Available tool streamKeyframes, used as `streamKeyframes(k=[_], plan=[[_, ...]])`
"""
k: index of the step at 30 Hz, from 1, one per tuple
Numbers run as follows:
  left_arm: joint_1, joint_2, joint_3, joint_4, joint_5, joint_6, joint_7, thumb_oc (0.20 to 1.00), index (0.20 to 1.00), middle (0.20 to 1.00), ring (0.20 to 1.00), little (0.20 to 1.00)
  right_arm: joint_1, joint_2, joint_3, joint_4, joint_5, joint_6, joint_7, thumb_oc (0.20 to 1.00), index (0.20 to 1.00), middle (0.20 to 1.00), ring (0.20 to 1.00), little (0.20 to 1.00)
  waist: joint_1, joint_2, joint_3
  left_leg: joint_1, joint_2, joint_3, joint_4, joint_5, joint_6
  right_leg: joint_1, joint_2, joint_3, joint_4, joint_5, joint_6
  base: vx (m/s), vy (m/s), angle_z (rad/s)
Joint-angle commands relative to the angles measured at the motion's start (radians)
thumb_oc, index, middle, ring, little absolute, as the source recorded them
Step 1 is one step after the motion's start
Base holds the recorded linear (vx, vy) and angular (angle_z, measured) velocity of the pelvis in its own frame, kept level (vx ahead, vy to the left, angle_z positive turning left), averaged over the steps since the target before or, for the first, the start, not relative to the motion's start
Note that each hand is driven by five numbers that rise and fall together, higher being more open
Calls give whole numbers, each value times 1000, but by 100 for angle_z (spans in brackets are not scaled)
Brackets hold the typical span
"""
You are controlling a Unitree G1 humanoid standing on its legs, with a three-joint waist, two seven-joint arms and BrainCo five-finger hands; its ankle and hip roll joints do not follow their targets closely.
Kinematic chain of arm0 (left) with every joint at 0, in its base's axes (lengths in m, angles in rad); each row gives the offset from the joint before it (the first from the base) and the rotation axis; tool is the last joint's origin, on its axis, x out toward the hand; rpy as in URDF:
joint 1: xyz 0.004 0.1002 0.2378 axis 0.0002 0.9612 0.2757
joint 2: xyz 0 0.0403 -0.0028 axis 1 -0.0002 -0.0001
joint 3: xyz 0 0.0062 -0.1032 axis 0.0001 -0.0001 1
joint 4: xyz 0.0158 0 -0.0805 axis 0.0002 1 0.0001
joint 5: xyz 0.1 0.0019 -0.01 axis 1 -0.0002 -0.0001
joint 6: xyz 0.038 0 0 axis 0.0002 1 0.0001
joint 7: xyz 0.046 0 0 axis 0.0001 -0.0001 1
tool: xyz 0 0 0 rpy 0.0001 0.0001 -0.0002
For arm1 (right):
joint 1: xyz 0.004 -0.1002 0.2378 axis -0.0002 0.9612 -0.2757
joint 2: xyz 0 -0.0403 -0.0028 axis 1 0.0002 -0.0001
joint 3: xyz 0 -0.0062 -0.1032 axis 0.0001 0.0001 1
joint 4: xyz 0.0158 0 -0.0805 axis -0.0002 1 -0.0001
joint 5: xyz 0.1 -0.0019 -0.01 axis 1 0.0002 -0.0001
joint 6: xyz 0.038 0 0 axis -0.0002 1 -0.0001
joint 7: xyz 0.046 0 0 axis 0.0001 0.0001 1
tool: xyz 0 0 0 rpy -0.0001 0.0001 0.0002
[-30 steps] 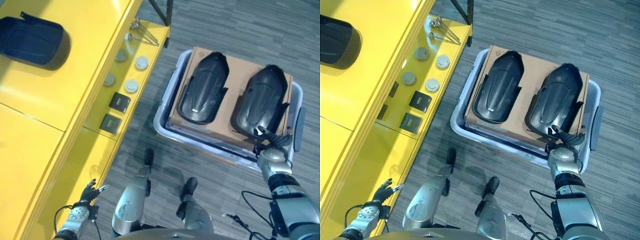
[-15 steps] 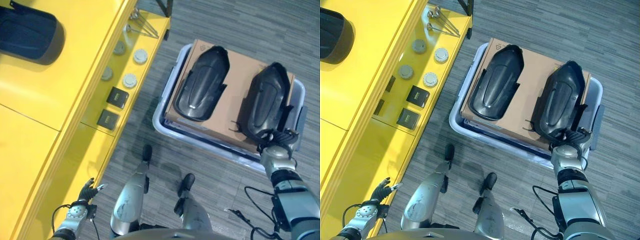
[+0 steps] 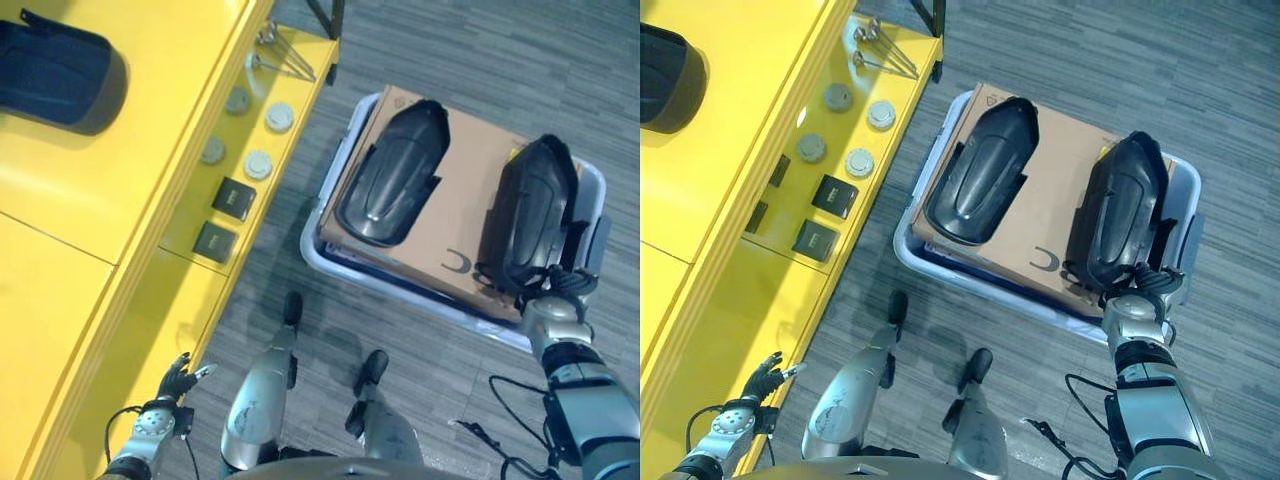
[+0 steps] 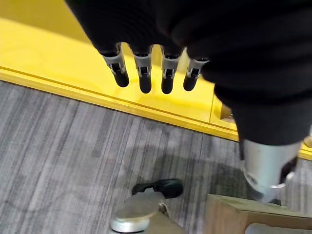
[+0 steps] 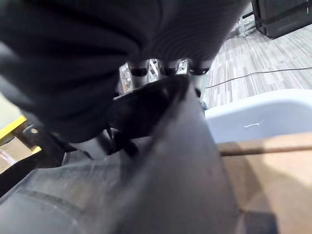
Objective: Move parts from the plastic box to the shelf.
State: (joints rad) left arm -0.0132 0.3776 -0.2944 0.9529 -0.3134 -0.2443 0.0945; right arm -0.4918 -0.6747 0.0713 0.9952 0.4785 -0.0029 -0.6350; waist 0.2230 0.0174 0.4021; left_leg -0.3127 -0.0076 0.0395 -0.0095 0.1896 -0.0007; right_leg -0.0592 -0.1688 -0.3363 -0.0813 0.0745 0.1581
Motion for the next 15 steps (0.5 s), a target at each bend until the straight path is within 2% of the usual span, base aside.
streamKeyframes(k=[1,4,6,9,11,13,15], plan=[[-2,13,-33,-39,-41,-63,-32,1000,1000,1000,1000,1000,-9,-19,30,-125,7,-93,-38,200,200,200,200,200,39,8,-65,23,11,-37,85,-194,-24,-122,-18,-11,114,-45,-3,37,2,5],[11,13,-17,-103,-66,-53,-53,1000,1000,1000,1000,1000,39,-1,-4,-203,-15,-114,-69,200,200,200,200,200,34,3,-95,66,16,-29,69,-199,-26,-81,-15,-12,97,-47,-3,49,5,3],[37,18,24,-243,-121,-6,-73,1000,1000,1000,1000,1000,128,25,-62,-370,-40,-111,-114,200,200,200,200,200,24,-7,-140,127,29,-12,47,-204,-30,-25,-9,-8,75,-46,-2,97,8,1],[59,20,70,-415,-189,110,-76,1000,1000,1000,1000,1000,234,63,-133,-535,-88,-76,-111,200,200,200,200,200,9,-13,-206,202,42,5,13,-200,-30,34,-1,4,51,-41,-1,121,29,-9],[53,11,93,-469,-212,146,-90,1000,1000,1000,1000,1000,269,78,-162,-576,-111,-77,-86,200,200,200,200,200,-3,-16,-248,242,50,18,-6,-196,-32,67,4,11,39,-41,0,124,40,-18],[39,6,102,-521,-213,154,-119,1000,1000,1000,1000,1000,280,84,-177,-614,-117,-85,-68,200,200,200,200,200,-12,-18,-277,266,53,27,-21,-191,-33,87,6,13,23,-36,0,75,26,-25],[7,0,106,-605,-281,211,-140,1000,1000,1000,1000,1000,282,98,-179,-683,-123,-82,-57,200,200,200,200,200,-24,-16,-300,295,56,37,-37,-192,-33,109,7,18,9,-36,2,34,23,-11]])
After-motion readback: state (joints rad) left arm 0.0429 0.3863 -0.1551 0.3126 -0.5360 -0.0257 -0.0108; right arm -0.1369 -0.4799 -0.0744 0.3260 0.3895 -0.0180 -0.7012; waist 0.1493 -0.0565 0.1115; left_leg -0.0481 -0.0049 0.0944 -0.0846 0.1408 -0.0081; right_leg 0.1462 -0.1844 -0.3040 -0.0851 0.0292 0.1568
